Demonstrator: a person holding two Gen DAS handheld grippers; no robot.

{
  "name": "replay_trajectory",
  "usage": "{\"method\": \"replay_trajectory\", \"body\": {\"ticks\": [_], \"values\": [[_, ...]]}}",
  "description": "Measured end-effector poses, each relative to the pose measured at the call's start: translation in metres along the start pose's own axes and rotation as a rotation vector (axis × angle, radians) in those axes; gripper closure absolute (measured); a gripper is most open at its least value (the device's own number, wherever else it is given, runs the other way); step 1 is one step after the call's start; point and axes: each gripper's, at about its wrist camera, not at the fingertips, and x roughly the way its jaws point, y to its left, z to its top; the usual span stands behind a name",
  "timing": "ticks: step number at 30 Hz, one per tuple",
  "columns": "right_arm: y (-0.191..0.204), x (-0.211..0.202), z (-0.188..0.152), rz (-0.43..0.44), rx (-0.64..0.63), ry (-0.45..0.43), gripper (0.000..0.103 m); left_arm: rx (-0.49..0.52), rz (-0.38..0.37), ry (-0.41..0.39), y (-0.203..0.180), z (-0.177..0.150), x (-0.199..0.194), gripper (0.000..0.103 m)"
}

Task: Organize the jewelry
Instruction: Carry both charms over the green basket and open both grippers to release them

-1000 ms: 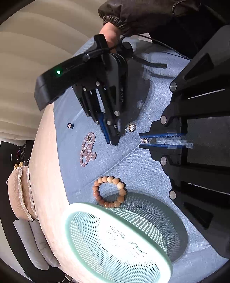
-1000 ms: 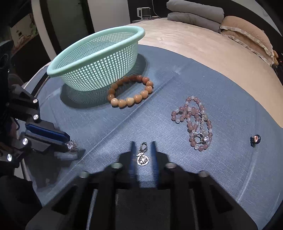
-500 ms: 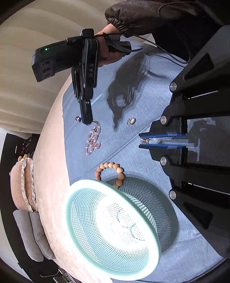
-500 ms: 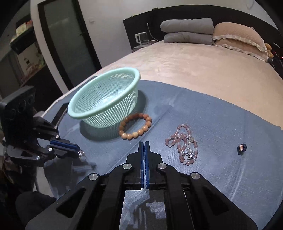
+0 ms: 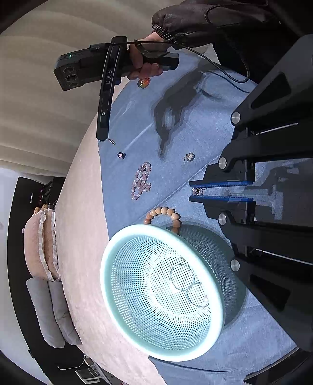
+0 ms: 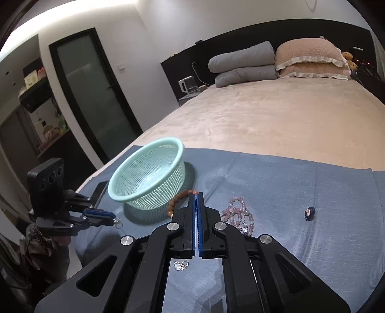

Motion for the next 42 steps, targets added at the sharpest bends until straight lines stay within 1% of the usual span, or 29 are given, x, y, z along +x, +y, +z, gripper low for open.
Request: {"method": "replay_trajectory", "body": {"ticks": [6, 11, 15, 25, 31, 34, 37, 40, 42], "values": [[-0.003, -0.004, 0.001, 0.022, 0.006, -0.012, 0.101, 0.001, 0.000, -0.005, 0.006, -0.003, -0.003, 0.096], [0.005, 0.002, 0.003, 0.038, -0.022, 0.002, 0.101, -0.020, 0.012, -0.019, 0.011, -0.001, -0.005, 0.096], [0.011, 0.004, 0.005, 0.068, -0.033, -0.001, 0.101, -0.019, 0.011, -0.028, 0.011, -0.002, -0.010, 0.096], [0.015, 0.015, 0.005, 0.070, -0.046, 0.042, 0.101, -0.028, -0.009, -0.020, 0.006, -0.005, -0.001, 0.096], [0.020, 0.024, 0.006, 0.075, -0.049, 0.059, 0.101, -0.022, -0.005, -0.022, 0.003, -0.004, -0.001, 0.096], [0.027, 0.033, 0.009, 0.085, -0.053, 0.062, 0.101, -0.026, 0.006, -0.030, 0.002, -0.001, -0.005, 0.096], [0.040, 0.042, 0.013, 0.100, -0.065, 0.046, 0.101, -0.032, 0.030, -0.033, 0.004, 0.003, -0.008, 0.096], [0.058, 0.052, 0.019, 0.142, -0.080, 0.007, 0.101, -0.031, 0.063, -0.041, 0.008, 0.011, -0.015, 0.096], [0.067, 0.063, 0.024, 0.146, -0.075, -0.023, 0.101, -0.037, 0.087, -0.049, 0.015, 0.015, -0.020, 0.096]]}}
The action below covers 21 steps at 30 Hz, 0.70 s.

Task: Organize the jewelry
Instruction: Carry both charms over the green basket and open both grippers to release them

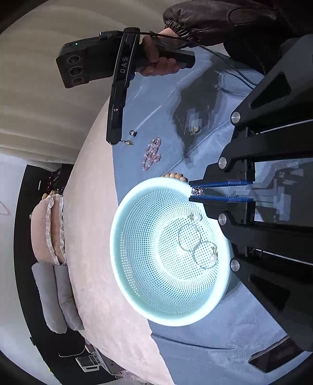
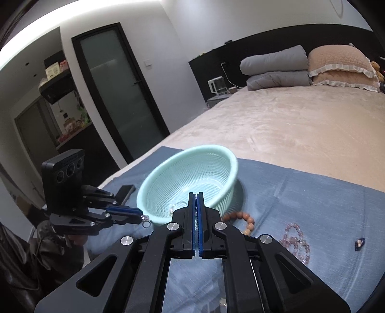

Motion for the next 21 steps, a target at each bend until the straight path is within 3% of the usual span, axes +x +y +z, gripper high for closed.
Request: {"method": "replay_trajectory", "body": {"ticks": [3, 9, 18, 19, 21], "values": [[0.011, 0.023, 0.003, 0.000, 0.002, -0.031, 0.101, -0.018, 0.036, 0.008, 0.012, 0.006, -0.001, 0.096], [0.026, 0.071, 0.002, -0.036, 0.009, 0.014, 0.101, -0.057, 0.078, 0.046, 0.039, 0.004, 0.008, 0.096], [0.018, 0.087, -0.002, -0.069, 0.020, 0.060, 0.097, -0.090, 0.101, 0.062, 0.058, 0.004, 0.024, 0.095], [0.019, 0.087, -0.001, -0.085, 0.014, 0.057, 0.097, -0.090, 0.113, 0.060, 0.058, 0.004, 0.025, 0.094], [0.019, 0.084, -0.001, -0.090, 0.015, 0.055, 0.096, -0.099, 0.116, 0.042, 0.061, 0.003, 0.023, 0.081]]}}
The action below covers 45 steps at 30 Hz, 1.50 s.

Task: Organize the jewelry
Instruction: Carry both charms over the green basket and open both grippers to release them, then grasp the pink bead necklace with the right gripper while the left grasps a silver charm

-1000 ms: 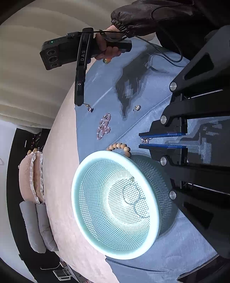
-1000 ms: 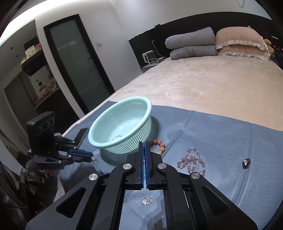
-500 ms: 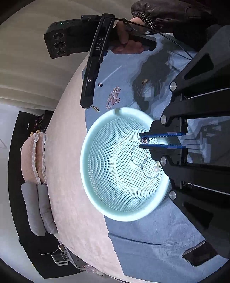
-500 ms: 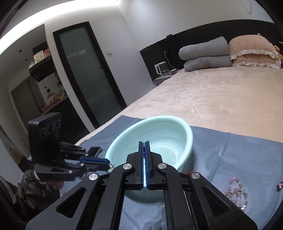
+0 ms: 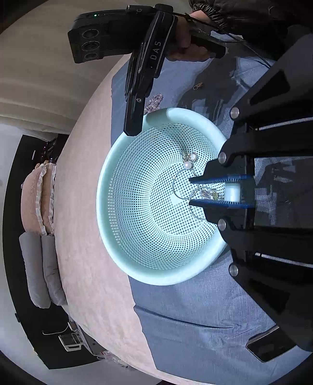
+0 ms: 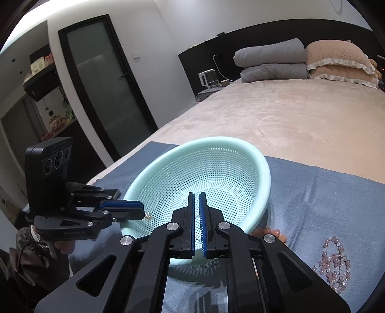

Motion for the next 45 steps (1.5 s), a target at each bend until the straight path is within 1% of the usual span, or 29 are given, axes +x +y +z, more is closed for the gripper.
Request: {"method": "replay_trajectory", "body": {"ticks": [1, 2, 3, 4, 5, 7, 8, 9, 11, 13, 15, 17, 18, 20, 23, 25, 26, 28, 29, 31, 32, 33, 34, 36, 38, 39, 41, 43, 45], "values": [[-0.001, -0.003, 0.000, -0.011, 0.001, -0.008, 0.096, -0.012, 0.006, -0.017, 0.001, 0.001, -0.003, 0.064], [-0.001, -0.007, 0.000, -0.024, -0.001, -0.017, 0.088, -0.021, 0.015, -0.035, 0.001, -0.001, -0.008, 0.042], [-0.001, -0.013, -0.001, -0.043, -0.003, -0.029, 0.064, -0.026, 0.022, -0.058, 0.001, -0.001, -0.013, 0.028], [-0.003, -0.020, -0.002, -0.060, -0.005, -0.049, 0.053, -0.028, 0.028, -0.081, 0.000, -0.003, -0.019, 0.025], [-0.005, -0.028, -0.003, -0.071, -0.012, -0.069, 0.038, -0.027, 0.030, -0.100, -0.003, -0.004, -0.025, 0.023], [-0.012, -0.043, -0.004, -0.092, -0.017, -0.089, 0.030, -0.013, 0.040, -0.121, -0.010, -0.005, -0.033, 0.010], [-0.016, -0.051, -0.004, -0.105, -0.010, -0.097, 0.016, -0.007, 0.048, -0.134, -0.014, -0.007, -0.037, 0.006], [-0.021, -0.060, -0.005, -0.118, -0.006, -0.112, 0.013, 0.003, 0.046, -0.145, -0.020, -0.009, -0.040, 0.006], [-0.032, -0.075, -0.008, -0.166, 0.003, -0.133, 0.013, 0.035, 0.021, -0.146, -0.033, -0.014, -0.044, 0.006], [-0.047, -0.085, -0.013, -0.226, 0.035, -0.127, 0.013, 0.067, -0.006, -0.144, -0.048, -0.019, -0.043, 0.006], [-0.063, -0.090, -0.018, -0.264, 0.067, -0.079, 0.013, 0.113, -0.046, -0.137, -0.068, -0.025, -0.039, 0.006], [-0.076, -0.088, -0.023, -0.279, 0.077, 0.045, 0.013, 0.176, -0.088, -0.128, -0.090, -0.030, -0.034, 0.006], [-0.081, -0.090, -0.028, -0.303, 0.065, 0.071, 0.013, 0.210, -0.100, -0.124, -0.099, -0.032, -0.030, 0.006], [-0.086, -0.098, -0.037, -0.339, 0.027, 0.078, 0.013, 0.270, -0.110, -0.108, -0.122, -0.036, -0.021, 0.006], [-0.101, -0.108, -0.048, -0.335, 0.051, 0.083, 0.014, 0.317, -0.147, -0.083, -0.146, -0.039, -0.004, 0.006], [-0.111, -0.113, -0.051, -0.327, 0.070, 0.088, 0.028, 0.311, -0.140, -0.071, -0.156, -0.038, 0.011, 0.006], [-0.115, -0.115, -0.052, -0.321, 0.086, 0.095, 0.038, 0.299, -0.141, -0.058, -0.160, -0.038, 0.020, 0.006], [-0.120, -0.115, -0.056, -0.312, 0.093, 0.097, 0.038, 0.280, -0.177, -0.028, -0.164, -0.041, 0.032, 0.006], [-0.120, -0.113, -0.057, -0.314, 0.081, 0.106, 0.040, 0.277, -0.188, -0.022, -0.168, -0.041, 0.038, 0.006], [-0.118, -0.106, -0.059, -0.315, 0.051, 0.135, 0.047, 0.298, -0.179, -0.016, -0.174, -0.040, 0.046, 0.006], [-0.116, -0.102, -0.060, -0.321, 0.027, 0.149, 0.054, 0.307, -0.184, -0.018, -0.176, -0.039, 0.049, 0.007], [-0.113, -0.097, -0.060, -0.341, -0.009, 0.163, 0.059, 0.312, -0.198, -0.023, -0.180, -0.038, 0.051, 0.008], [-0.110, -0.092, -0.062, -0.362, -0.044, 0.182, 0.061, 0.321, -0.207, -0.028, -0.183, -0.036, 0.052, 0.009], [-0.108, -0.081, -0.064, -0.382, -0.089, 0.219, 0.069, 0.353, -0.205, -0.029, -0.188, -0.035, 0.057, 0.011], [-0.107, -0.072, -0.066, -0.387, -0.114, 0.242, 0.071, 0.385, -0.202, -0.019, -0.194, -0.033, 0.065, 0.015], [-0.106, -0.068, -0.067, -0.384, -0.128, 0.253, 0.075, 0.394, -0.211, -0.015, -0.196, -0.033, 0.068, 0.017], [-0.105, -0.060, -0.069, -0.388, -0.150, 0.274, 0.078, 0.411, -0.230, -0.019, -0.199, -0.032, 0.070, 0.019], [-0.105, -0.055, -0.069, -0.400, -0.163, 0.291, 0.078, 0.425, -0.239, -0.025, -0.201, -0.032, 0.073, 0.021], [-0.107, -0.051, -0.069, -0.400, -0.157, 0.298, 0.078, 0.434, -0.243, -0.015, -0.205, -0.032, 0.079, 0.025]]}}
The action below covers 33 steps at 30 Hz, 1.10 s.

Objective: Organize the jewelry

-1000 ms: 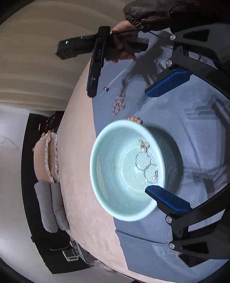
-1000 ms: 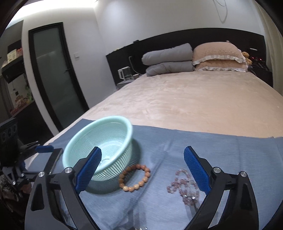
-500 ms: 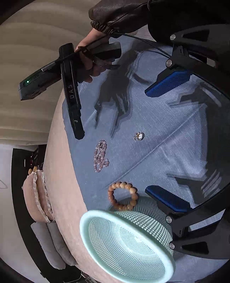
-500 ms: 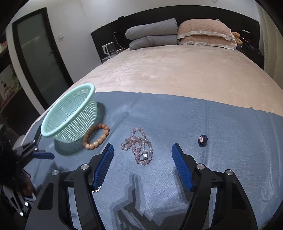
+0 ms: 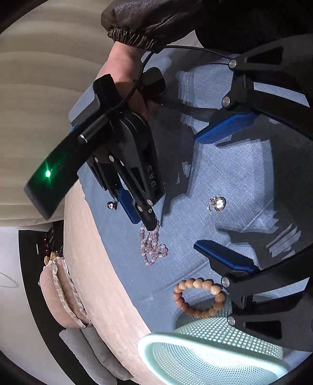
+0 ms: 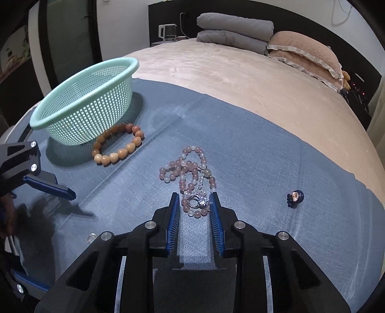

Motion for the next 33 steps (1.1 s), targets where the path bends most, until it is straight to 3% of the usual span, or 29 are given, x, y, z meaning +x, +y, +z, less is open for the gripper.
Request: {"method": "replay_trajectory", "body": {"ticks": [6, 10, 11, 13, 15, 16, 25, 33], "values": [[-0.001, 0.008, 0.004, -0.014, 0.006, 0.008, 0.083, -0.044, -0.020, 0.077, 0.012, -0.002, 0.024, 0.046], [0.000, 0.010, 0.001, -0.008, 0.007, 0.028, 0.083, -0.069, -0.024, 0.098, 0.015, -0.007, 0.030, 0.053], [0.000, 0.010, 0.000, -0.001, 0.009, 0.031, 0.085, -0.062, -0.021, 0.105, 0.014, -0.007, 0.030, 0.057], [-0.003, 0.009, 0.001, 0.025, 0.025, 0.032, 0.100, -0.062, -0.034, 0.109, 0.012, -0.009, 0.028, 0.066], [-0.005, 0.007, 0.001, 0.037, 0.038, 0.034, 0.100, -0.074, -0.050, 0.114, 0.010, -0.010, 0.026, 0.083], [-0.006, 0.006, 0.000, 0.041, 0.041, 0.031, 0.100, -0.080, -0.056, 0.117, 0.010, -0.010, 0.024, 0.086], [-0.011, -0.027, 0.001, 0.045, 0.054, -0.065, 0.100, -0.140, -0.062, 0.124, 0.007, -0.011, 0.014, 0.089], [-0.010, -0.057, 0.005, 0.066, 0.060, -0.144, 0.100, -0.169, -0.016, 0.083, 0.017, -0.007, -0.020, 0.089]]}}
